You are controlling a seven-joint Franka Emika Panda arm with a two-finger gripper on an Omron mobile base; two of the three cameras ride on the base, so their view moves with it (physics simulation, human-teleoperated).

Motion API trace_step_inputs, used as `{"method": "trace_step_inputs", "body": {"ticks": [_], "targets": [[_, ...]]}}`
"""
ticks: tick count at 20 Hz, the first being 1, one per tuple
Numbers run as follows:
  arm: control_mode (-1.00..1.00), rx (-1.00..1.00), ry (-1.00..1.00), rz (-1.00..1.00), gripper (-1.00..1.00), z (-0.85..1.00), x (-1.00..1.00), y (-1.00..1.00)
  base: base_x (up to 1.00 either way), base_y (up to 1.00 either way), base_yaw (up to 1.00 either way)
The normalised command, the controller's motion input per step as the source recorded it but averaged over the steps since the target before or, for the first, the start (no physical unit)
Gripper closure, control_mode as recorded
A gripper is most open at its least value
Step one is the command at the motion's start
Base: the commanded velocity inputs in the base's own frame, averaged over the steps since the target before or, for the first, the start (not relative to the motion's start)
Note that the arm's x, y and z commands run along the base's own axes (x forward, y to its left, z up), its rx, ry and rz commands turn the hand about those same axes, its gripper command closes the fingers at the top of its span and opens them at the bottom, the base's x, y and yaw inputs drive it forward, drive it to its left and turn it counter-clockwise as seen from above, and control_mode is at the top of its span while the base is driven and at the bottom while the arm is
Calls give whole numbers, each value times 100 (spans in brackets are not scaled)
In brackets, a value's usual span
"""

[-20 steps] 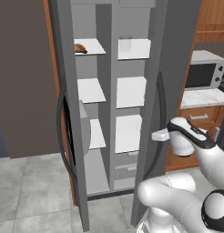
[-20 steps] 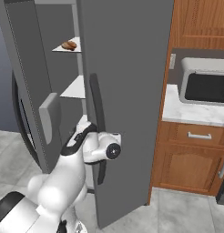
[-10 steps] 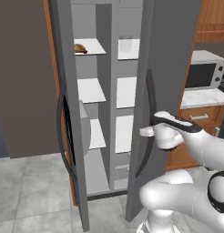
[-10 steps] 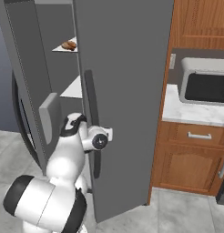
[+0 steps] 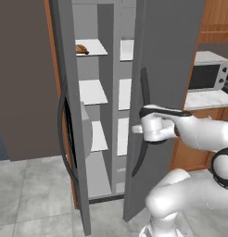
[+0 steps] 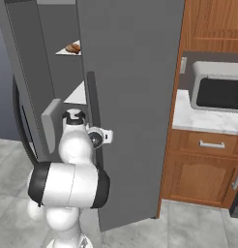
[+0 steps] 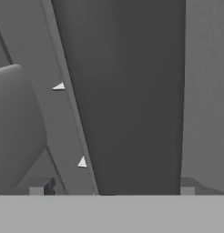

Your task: There's a chicken drumstick in the fridge that needs to be moved to the freezer for freezing. Pick up the chicken drumstick from the fridge, place it on any shelf in the freezer, and close the fridge and freezer doors when done.

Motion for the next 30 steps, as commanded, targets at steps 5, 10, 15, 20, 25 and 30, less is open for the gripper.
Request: {"method": "trace_step_inputs", "body": {"ticks": [5, 10, 15, 20, 25, 30], "targets": [[-100, -2, 0, -7, -100, 0, 20, 20, 0, 0, 0], [-100, -3, 0, -9, -100, 0, 31, 23, 0, 0, 0], [-100, -2, 0, -9, -100, 0, 44, 17, 0, 0, 0], [-100, 0, 0, -7, -100, 0, 39, 10, 0, 0, 0], [-100, 0, 2, -8, -100, 0, 39, 10, 0, 0, 0], [-100, -1, 2, -9, -100, 0, 32, 18, 0, 0, 0]]}}
